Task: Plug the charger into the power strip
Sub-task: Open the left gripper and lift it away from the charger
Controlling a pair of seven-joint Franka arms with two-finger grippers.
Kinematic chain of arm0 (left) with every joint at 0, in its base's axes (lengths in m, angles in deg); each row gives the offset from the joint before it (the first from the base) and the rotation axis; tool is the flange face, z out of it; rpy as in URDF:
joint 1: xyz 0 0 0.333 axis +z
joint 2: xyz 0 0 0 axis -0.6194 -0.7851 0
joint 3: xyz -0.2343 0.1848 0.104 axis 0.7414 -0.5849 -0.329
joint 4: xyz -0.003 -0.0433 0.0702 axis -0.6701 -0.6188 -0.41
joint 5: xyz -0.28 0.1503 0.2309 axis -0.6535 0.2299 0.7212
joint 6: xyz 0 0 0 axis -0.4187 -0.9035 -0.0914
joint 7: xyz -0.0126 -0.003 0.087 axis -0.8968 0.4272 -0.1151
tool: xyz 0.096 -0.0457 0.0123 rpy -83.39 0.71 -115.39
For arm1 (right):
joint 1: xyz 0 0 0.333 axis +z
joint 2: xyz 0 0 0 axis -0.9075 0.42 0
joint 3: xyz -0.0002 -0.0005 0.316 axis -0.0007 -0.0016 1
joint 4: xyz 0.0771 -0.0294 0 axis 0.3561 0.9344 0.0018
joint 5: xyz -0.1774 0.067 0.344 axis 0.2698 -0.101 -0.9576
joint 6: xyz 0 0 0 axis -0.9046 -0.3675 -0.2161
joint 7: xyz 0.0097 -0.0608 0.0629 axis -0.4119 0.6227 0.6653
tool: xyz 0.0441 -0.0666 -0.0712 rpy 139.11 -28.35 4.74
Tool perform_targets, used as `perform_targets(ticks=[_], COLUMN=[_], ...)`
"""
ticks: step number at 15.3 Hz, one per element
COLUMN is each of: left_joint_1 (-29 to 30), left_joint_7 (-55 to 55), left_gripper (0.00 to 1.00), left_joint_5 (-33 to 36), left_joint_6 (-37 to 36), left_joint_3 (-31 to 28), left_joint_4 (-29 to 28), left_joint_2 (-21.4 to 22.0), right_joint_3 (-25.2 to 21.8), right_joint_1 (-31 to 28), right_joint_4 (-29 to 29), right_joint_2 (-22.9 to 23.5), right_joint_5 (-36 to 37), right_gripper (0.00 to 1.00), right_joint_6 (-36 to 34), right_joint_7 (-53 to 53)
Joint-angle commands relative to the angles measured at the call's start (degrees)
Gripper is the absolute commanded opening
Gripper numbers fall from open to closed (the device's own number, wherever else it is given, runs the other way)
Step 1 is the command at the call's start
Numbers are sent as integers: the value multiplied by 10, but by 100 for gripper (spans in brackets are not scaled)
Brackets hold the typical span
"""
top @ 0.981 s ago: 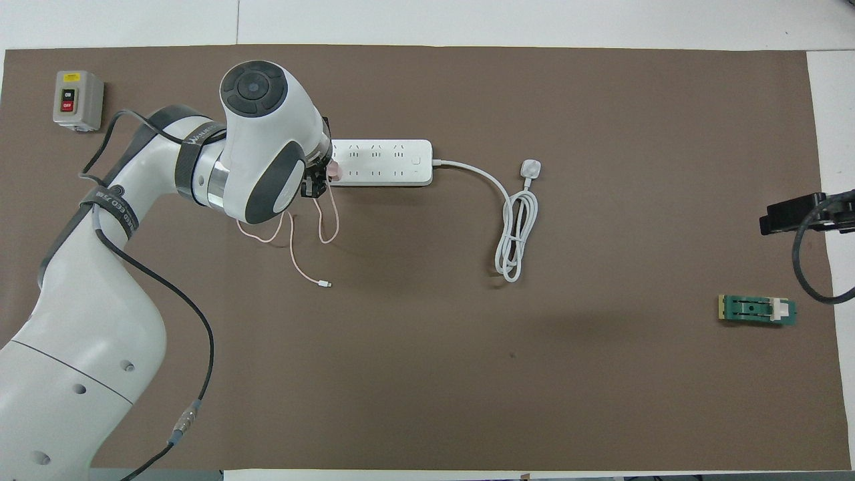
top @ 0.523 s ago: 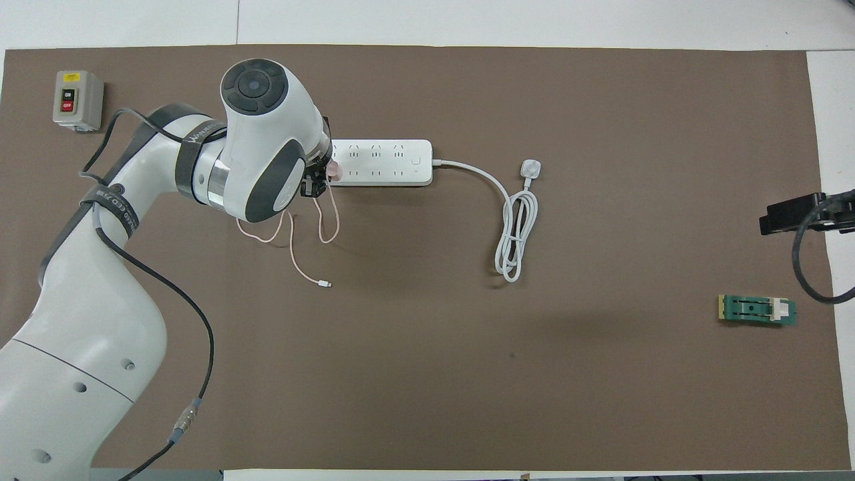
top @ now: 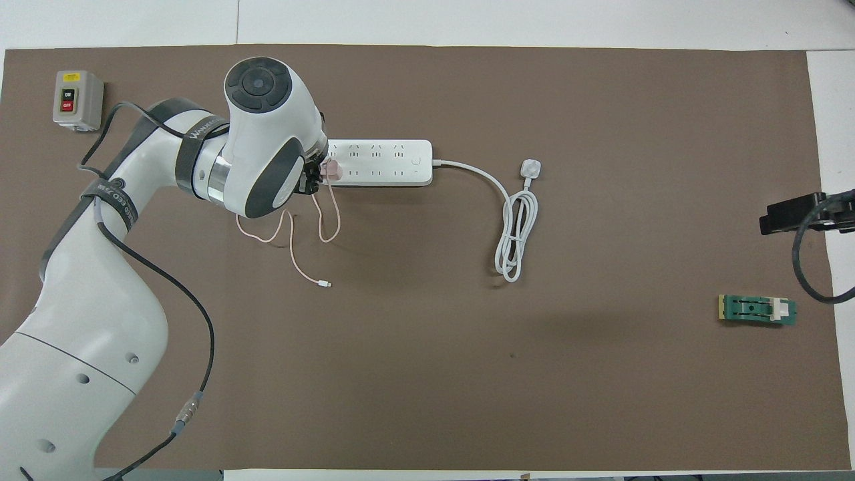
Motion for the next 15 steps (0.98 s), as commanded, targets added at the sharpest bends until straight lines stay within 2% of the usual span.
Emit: perform_targets(ticks=[1,5,7,12,15], left_joint_1=[34,93,101,167,204], left_joint_7=[-10,-42,-118,-328,-465], left_gripper=[100,100,100,100,97], left_joint_5=[12,13,13,12,9], left_joint_6=[-28,-32,-42,-78,-84], left_joint_3=[19,54,52,55,55], left_joint_4=[26,28,27,19,4], left_joint_2=[7,50,73,105,126], right_joint_3=[7,7,7,7,7], right_joint_1=[-10,-10,-10,-11,-10], right_joint_4=[6,6,6,6,6], right_joint_2=[-9,-9,-9,-9,-9], right_joint_5=[-9,-9,-8,-8,-9], right_gripper=[100,100,100,100,100], right_joint_6=[-4,-4,-4,-4,-4], right_joint_7=[-7,-6,-6,-6,-7])
